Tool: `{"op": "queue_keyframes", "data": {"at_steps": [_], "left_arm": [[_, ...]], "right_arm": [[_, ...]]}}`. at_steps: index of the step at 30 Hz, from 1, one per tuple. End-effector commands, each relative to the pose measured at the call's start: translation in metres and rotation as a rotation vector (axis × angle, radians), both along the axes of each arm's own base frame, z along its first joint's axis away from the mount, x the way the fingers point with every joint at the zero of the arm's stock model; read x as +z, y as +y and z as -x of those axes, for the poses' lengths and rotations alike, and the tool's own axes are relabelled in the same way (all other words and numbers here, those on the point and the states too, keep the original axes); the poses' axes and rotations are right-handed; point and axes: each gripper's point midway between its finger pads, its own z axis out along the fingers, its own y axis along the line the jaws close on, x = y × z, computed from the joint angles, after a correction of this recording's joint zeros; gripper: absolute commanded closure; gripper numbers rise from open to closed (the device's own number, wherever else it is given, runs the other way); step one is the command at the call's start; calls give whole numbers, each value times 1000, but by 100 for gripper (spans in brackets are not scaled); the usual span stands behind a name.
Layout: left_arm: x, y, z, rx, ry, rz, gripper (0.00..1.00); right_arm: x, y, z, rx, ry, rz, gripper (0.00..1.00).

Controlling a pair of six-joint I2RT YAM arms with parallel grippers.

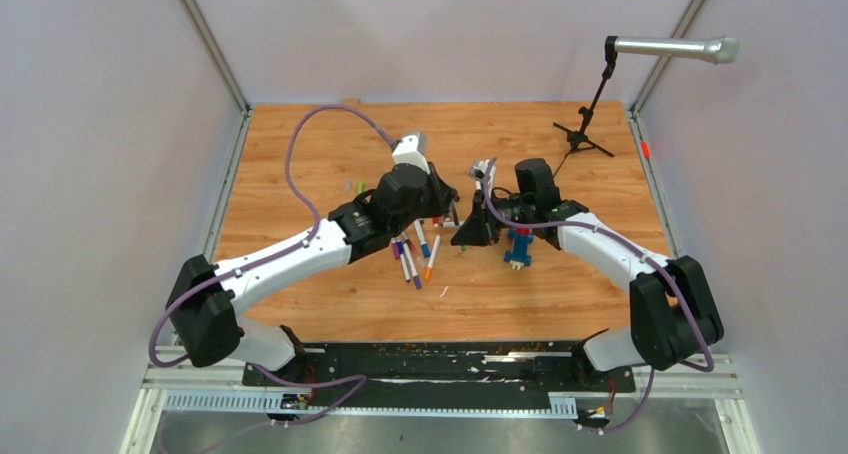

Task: Open the pen caps
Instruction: Open the pen cap from the pen, then place the pen at the center of the board.

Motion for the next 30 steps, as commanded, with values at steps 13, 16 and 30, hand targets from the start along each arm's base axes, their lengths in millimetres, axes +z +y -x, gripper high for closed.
{"op": "queue_keyframes", "data": {"at_steps": [13,16,30], "left_arm": [[128,155,-42,492,-364,179,100],[102,165,-27,440,-338,137,100],[1,203,47,300,-216,11,100]], "right_arm": [[-16,14,26,117,-33,76,100],[-19,8,17,96,-73,120,100],[-31,-80,-99,-376,-140,363,100]]}}
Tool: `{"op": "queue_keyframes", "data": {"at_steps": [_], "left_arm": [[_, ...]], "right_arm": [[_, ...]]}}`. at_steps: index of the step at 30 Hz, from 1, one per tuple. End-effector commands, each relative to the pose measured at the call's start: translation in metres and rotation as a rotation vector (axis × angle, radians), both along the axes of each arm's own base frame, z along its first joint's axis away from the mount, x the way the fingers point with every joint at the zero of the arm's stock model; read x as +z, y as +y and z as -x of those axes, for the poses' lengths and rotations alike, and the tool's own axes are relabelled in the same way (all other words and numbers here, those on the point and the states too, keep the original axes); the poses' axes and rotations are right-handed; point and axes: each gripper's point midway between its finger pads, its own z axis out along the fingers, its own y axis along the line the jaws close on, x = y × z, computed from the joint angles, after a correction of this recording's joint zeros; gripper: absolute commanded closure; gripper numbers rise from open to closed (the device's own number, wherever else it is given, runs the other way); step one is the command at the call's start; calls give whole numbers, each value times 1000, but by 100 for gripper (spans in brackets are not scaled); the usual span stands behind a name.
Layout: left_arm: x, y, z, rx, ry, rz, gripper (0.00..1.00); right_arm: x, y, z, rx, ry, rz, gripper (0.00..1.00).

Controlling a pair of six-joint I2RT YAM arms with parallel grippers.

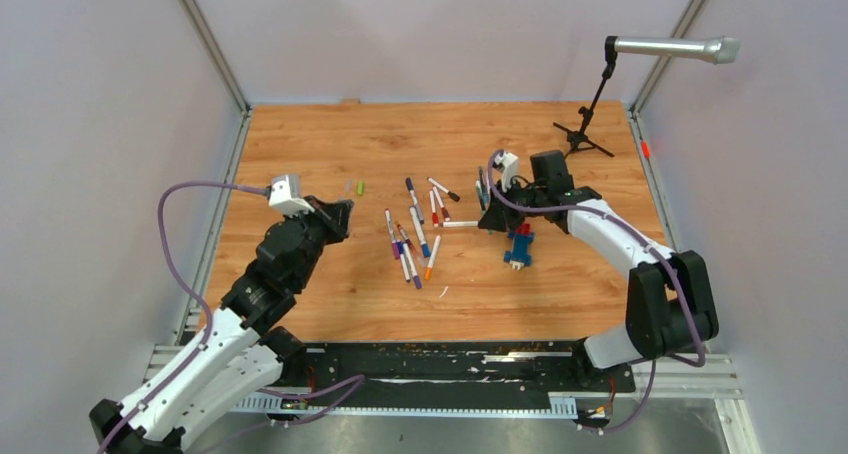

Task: Open the pen caps
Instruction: Place the pen at the center of the board.

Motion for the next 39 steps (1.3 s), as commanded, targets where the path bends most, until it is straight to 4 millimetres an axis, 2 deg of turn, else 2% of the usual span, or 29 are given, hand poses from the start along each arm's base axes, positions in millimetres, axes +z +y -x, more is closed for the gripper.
{"op": "queue_keyframes", "data": {"at_steps": [1,6,12,16,28,39], "left_arm": [[-26,2,16,-50,54,-44,100],[-53,3,26,-74,95,-46,100],[-75,1,32,-99,133,-59,100],[-85,3,33,-101,158,-81,100],[-99,1,32,-96,186,-76,100],[-102,1,33,-93,196,-78,100]], "right_arm": [[-2,-31,-50,-164,-47,106,100],[-21,-49,-87,-241,49,202,99],[-52,-59,-111,-319,209,240,95],[-64,-65,-122,-347,261,255,93],[-92,-73,-133,-383,360,259,84],[-97,-73,-135,-393,399,244,68]]}}
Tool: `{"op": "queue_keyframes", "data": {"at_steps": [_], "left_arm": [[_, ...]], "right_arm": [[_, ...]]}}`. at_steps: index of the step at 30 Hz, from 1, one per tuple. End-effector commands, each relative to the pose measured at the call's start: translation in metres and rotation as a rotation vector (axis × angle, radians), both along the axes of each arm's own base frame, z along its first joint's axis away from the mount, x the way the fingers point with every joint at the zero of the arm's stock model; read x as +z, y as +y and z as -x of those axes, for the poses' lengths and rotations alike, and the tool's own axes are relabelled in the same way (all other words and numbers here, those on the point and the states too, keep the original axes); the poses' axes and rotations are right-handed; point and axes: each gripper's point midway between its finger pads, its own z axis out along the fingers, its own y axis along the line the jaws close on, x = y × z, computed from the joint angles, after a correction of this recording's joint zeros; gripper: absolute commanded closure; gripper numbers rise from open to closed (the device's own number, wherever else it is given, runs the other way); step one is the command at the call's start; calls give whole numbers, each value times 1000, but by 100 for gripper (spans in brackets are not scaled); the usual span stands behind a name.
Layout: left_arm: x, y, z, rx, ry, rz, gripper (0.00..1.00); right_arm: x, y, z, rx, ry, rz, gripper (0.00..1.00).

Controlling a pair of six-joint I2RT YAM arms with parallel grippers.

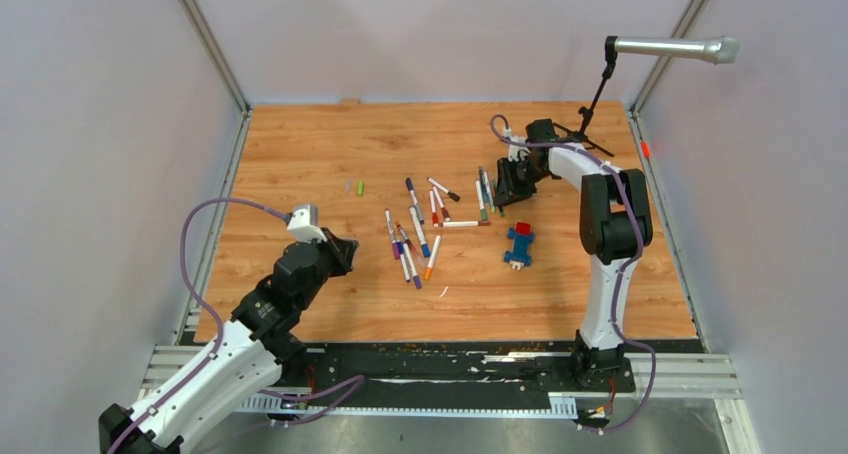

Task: Open the pen caps
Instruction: Place the pen at the center of the board, then place the pen cap at the center of the board.

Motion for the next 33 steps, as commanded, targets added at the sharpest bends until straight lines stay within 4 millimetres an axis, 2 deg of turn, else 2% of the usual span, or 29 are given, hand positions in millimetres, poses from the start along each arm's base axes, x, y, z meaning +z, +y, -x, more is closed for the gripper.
{"op": "queue_keyframes", "data": {"at_steps": [1,6,12,18,24,31,33], "left_arm": [[10,-2,-3,3,-22,28,100],[12,-3,-4,-5,-20,13,100],[16,-4,-10,-10,-1,-48,100],[16,-8,-24,-14,32,-135,96],[9,-12,-48,-18,85,-233,95],[-6,-21,-94,-70,180,-276,94],[-14,-23,-110,-88,209,-289,94]], "right_arm": [[3,0,-5,-19,4,-15,67],[17,0,-2,-15,-31,-32,67],[56,-1,8,56,-158,-45,59],[111,9,43,182,-321,-138,57],[157,11,77,271,-528,-175,52],[174,12,124,371,-797,-212,22],[178,12,132,392,-858,-221,17]]}}
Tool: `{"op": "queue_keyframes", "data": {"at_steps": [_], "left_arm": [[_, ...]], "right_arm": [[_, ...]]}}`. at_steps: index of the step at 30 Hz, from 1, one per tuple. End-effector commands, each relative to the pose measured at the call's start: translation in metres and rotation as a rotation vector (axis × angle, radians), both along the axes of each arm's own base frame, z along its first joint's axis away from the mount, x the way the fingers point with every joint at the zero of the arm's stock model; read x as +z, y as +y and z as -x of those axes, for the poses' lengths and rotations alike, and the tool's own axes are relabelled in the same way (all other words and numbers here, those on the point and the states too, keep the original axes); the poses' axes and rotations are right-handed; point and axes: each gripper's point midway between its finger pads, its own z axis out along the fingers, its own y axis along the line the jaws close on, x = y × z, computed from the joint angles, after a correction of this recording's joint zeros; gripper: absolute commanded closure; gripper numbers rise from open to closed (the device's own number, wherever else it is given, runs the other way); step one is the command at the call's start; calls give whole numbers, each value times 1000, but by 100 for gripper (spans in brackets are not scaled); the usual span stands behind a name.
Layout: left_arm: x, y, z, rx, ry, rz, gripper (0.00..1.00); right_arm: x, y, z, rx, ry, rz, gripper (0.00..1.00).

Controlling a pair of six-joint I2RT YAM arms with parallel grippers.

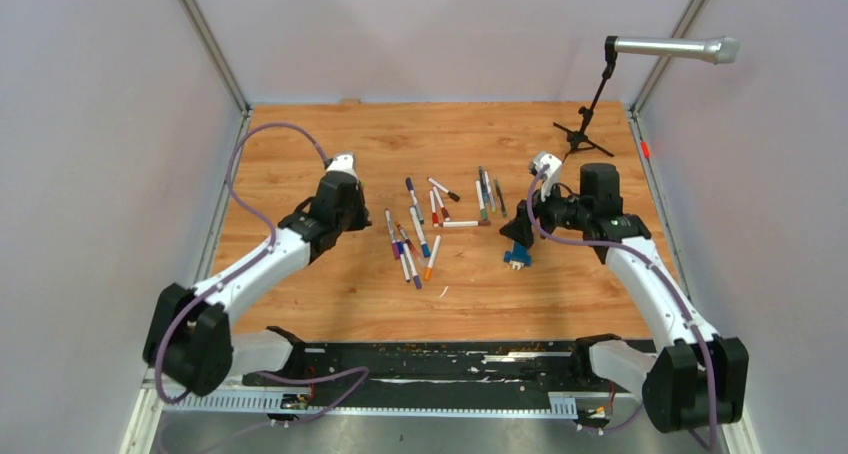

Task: Open the pen caps
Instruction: Place the pen cap at the center of the board.

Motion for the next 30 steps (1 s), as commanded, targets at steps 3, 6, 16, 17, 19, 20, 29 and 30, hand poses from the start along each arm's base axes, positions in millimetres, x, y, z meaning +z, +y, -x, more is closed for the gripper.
{"op": "queue_keyframes", "data": {"at_steps": [3,6,16,17,19,20,29,30], "left_arm": [[-11,-12,-56,-86,58,-40,93],[-30,-12,-80,-87,115,-74,93],[-74,-9,-136,-74,235,-225,91],[-78,-8,-138,-76,245,-238,91],[-87,-6,-141,-76,268,-265,89],[-88,-4,-142,-73,270,-279,88],[-88,11,-150,-47,294,-370,65],[-85,10,-150,-51,292,-367,60]], "right_arm": [[27,6,7,101,-244,-52,16],[23,5,5,100,-220,-43,17],[12,3,3,102,-203,-27,17],[11,3,3,103,-200,-26,17],[9,3,3,103,-198,-23,17],[8,3,3,104,-196,-22,17],[0,2,1,102,-176,-12,17],[0,2,1,102,-176,-11,17]]}}
